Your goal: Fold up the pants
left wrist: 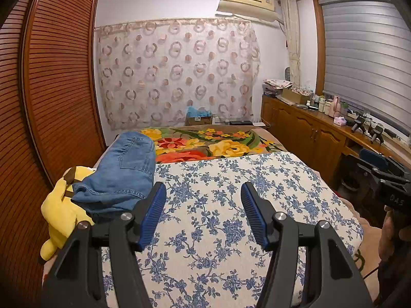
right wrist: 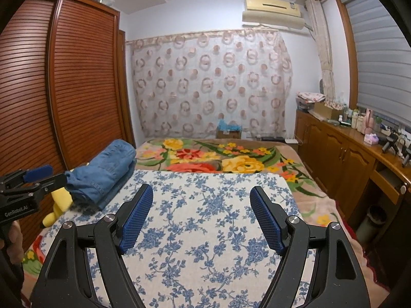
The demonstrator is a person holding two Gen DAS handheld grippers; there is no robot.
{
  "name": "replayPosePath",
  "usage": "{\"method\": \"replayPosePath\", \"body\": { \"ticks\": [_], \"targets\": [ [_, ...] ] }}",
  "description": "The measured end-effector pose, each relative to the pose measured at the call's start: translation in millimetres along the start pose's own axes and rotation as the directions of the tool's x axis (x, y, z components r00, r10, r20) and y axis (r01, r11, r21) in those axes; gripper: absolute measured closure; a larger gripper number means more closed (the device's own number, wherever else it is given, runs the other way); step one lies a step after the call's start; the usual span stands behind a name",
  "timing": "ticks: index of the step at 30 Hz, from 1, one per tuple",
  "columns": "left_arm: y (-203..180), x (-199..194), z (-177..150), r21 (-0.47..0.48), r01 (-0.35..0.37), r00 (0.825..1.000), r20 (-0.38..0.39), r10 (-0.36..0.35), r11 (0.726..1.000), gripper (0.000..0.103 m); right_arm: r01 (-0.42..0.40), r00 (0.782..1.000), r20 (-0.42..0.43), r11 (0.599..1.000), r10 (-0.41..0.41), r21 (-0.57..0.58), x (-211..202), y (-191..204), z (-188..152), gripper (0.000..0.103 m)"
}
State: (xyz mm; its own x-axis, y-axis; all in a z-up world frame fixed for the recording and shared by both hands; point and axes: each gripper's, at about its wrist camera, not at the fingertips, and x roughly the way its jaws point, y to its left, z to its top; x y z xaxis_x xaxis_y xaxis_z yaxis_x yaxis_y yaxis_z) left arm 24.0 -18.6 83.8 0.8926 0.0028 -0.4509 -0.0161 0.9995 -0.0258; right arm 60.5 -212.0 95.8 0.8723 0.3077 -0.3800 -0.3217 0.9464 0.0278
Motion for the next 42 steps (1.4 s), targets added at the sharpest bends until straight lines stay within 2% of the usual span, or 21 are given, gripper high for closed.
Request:
{"method": "replayPosePath", "body": {
  "ticks": [42],
  "targets": [
    [0.2, -1.8, -0.8, -0.006, -0.002, 1.0, -0.006, 0.002, 1.0, 0.043, 0.006, 1.0, -0.003, 1.0, -0.006, 0.006, -2.0, -4.5, -2.6, 0.023]
  ]
}}
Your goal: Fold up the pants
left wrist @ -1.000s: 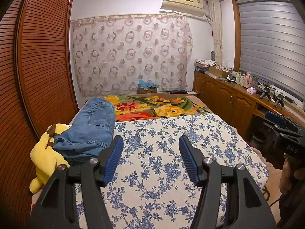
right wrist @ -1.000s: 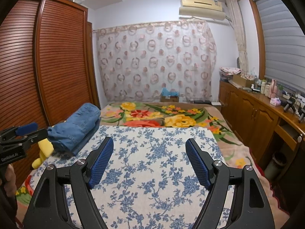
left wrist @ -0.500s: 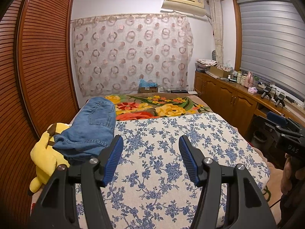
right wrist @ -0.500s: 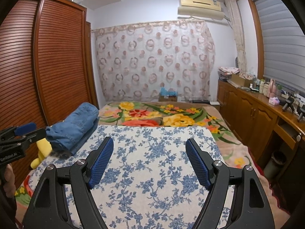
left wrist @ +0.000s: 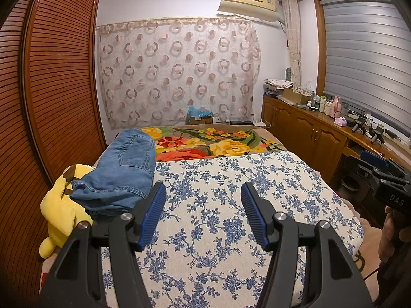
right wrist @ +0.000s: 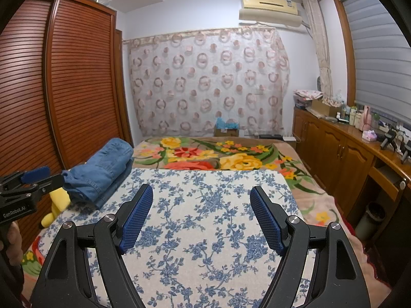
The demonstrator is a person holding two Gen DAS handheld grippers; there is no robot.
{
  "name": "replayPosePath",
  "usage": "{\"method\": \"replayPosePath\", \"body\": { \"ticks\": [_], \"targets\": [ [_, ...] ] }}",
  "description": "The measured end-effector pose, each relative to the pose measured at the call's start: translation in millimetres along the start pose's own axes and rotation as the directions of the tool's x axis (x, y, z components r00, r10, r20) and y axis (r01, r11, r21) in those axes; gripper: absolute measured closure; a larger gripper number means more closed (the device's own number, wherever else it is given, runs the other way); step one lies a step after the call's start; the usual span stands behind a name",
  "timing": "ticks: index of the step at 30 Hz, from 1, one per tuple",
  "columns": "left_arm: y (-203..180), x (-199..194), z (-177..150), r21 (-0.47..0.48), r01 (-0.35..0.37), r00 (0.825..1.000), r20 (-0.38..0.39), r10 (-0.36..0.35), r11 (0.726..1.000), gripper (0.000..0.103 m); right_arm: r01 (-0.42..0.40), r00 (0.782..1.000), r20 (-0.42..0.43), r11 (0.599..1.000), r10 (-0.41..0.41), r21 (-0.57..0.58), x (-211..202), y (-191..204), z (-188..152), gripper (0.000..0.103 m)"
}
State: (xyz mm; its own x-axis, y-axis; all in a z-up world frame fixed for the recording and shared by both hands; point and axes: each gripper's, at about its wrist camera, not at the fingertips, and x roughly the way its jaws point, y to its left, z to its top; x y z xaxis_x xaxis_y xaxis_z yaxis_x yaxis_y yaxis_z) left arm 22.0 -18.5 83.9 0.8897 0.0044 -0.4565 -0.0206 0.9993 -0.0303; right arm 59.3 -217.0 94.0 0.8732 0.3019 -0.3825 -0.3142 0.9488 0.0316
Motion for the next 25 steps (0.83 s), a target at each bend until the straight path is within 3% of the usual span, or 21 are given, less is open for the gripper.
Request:
{"method": "replayPosePath", "body": {
  "ticks": [25],
  "targets": [
    [-3.6, -0.4, 0.2, -0.001, -0.002, 1.0, 0.004, 0.002, 1.0, 0.043, 0.0, 1.0, 0.005, 1.0, 0.0, 0.004, -2.8, -2.6, -2.8, 0.023]
  ]
}}
